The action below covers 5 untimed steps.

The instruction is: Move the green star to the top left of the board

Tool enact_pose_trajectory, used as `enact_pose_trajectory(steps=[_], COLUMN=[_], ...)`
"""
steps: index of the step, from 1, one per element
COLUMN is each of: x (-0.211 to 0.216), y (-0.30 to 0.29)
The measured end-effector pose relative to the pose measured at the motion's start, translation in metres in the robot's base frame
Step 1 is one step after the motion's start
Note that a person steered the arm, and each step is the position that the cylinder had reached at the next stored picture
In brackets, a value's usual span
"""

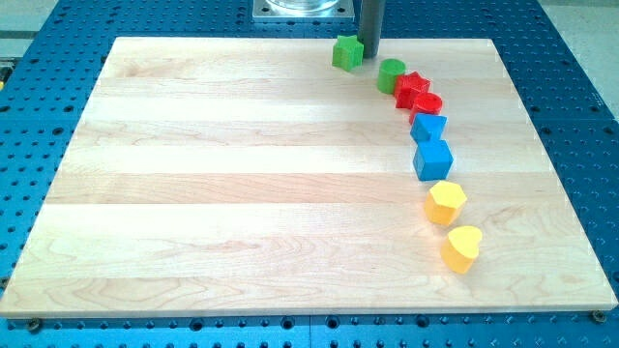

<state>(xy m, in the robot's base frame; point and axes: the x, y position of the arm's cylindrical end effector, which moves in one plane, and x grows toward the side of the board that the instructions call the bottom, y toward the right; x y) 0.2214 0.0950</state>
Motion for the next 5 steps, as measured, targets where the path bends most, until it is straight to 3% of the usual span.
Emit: enact_pose_trajectory(steps=[3,4,5], x=[0.000,0.008,0.023], y=[-0.001,-0.026,-0.097])
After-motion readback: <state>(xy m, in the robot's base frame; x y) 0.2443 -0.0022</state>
